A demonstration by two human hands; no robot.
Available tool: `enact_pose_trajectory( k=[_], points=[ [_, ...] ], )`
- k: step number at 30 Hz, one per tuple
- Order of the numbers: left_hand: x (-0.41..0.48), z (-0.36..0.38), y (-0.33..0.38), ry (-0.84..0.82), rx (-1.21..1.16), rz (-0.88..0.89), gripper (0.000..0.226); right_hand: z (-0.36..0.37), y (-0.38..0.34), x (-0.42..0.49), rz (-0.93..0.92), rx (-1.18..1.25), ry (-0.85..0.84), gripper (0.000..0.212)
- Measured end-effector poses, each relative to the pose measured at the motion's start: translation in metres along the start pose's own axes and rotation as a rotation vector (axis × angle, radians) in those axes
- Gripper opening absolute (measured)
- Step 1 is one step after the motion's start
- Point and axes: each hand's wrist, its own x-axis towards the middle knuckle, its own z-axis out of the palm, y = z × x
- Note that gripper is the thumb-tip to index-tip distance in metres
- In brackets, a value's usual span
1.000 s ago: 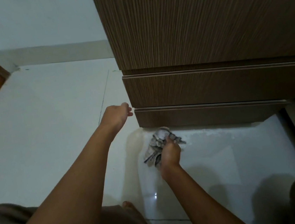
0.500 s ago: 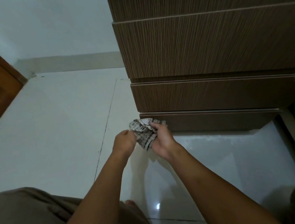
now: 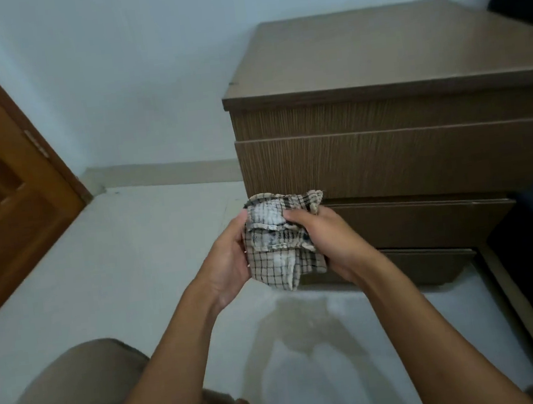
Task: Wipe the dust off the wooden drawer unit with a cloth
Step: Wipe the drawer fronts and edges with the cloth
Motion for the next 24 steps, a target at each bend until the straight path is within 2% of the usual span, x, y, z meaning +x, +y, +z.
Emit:
enact_pose_trajectory(
  k=[2,4,12,18,22,24],
  points=[
    [-0.006,0.012,0.022,-0.036,0.093,0.039,0.043,0.001,-0.024,-0.014,-0.113,-0.124,0.005,0.018],
    [-0.012,0.025,0.044,0.016,0.14,0.082,0.036,-0.001,-0.046,-0.025,-0.204,-0.22,0.061,0.019],
    [-0.019,0.075,0.129,0.157,0.303,0.309,0.019,-0.009,-0.123,-0.041,-0.43,-0.34,0.242,0.021],
    [0.011,0.095,0.189,0.241,0.524,0.432,0.028,-0.015,-0.184,-0.015,-0.445,-0.372,0.34,0.019],
    [0.044,0.101,0.219,0.328,0.713,0.466,0.02,-0.018,-0.207,0.023,-0.401,-0.403,0.382,0.015],
    [0.061,0.099,0.227,0.363,0.797,0.452,0.032,-0.019,-0.211,0.042,-0.386,-0.427,0.396,0.016]
  ],
)
